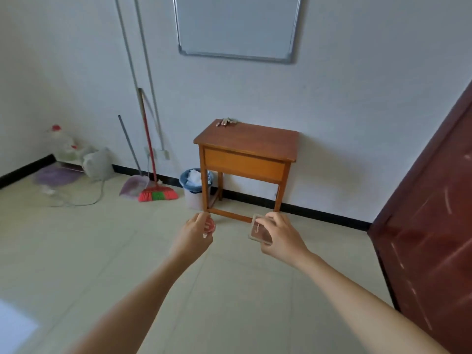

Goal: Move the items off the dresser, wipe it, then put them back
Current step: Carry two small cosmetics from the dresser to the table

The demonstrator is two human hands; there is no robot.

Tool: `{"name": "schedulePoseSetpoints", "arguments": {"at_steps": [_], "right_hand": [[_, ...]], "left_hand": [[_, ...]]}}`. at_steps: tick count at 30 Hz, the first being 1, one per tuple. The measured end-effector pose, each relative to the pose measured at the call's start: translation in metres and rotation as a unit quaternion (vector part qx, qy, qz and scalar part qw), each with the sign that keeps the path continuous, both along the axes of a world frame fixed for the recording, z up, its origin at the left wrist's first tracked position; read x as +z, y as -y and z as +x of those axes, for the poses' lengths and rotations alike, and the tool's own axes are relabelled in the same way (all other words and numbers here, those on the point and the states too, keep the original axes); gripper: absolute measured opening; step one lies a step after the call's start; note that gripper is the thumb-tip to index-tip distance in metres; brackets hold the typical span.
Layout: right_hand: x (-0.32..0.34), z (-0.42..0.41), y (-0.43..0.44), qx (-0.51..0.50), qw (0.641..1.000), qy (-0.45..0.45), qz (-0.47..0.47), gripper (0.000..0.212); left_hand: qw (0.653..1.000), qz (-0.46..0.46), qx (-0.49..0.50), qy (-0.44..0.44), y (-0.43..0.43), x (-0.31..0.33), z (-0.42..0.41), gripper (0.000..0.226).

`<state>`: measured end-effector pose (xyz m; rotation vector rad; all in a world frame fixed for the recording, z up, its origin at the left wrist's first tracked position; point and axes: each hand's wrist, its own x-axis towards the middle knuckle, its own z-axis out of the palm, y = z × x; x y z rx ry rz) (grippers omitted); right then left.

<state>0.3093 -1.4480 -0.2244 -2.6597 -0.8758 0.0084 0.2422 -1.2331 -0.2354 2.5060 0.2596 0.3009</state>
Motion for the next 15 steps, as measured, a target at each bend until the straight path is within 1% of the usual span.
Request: {"name": "schedulePoseSetpoints", "arguments": {"at_steps": [4,8,15], "right_hand": [[0.008,0.021,-0.035,0.036,0.999,0.011,0.019,0.055],[0.007,0.049,-0.052,0.049,0.998,0.013,0.023,0.055],[0.017,0.139,-0.078,0.073,0.996,0.047,0.037,0.053]], "left_hand": [[0.999,0.008,0.036,0.018,-0.034,0.012,0.005,0.033],[0.999,0.008,0.045,0.023,-0.050,0.016,0.024,0.035],[0.993,0.053,0.070,0.077,-0.073,0.040,0.096,0.030]]}}
